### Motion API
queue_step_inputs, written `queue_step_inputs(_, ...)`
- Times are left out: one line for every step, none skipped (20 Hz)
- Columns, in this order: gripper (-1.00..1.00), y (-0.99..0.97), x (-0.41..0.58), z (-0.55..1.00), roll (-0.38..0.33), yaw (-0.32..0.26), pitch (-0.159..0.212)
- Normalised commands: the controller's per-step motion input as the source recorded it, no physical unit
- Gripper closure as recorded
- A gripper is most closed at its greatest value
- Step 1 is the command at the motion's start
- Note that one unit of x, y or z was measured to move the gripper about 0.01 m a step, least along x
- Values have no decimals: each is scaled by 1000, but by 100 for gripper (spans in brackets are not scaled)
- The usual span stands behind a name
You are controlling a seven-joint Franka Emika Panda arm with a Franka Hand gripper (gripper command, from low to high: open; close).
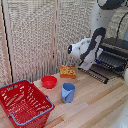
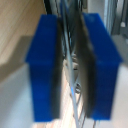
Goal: Kindly position your hand close to the oven tray's handle. Softly yet firmly grasp the handle using your hand. Slowly and with caution, draw the tray out until it is fully stretched out.
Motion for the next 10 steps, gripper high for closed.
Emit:
queue_step_inputs(-100,23,26,397,-1,-29,43)
queue_step_inputs(-100,66,54,446,-6,-35,54)
queue_step_inputs(-100,94,51,517,0,-40,44)
queue_step_inputs(-100,146,94,557,0,-57,41)
queue_step_inputs(-100,166,54,580,0,-74,33)
queue_step_inputs(-100,174,40,583,0,-85,29)
queue_step_inputs(-100,206,34,551,3,-75,24)
queue_step_inputs(-100,220,11,526,23,-63,9)
queue_step_inputs(-100,143,0,403,54,-46,0)
queue_step_inputs(-100,40,0,246,59,-1,19)
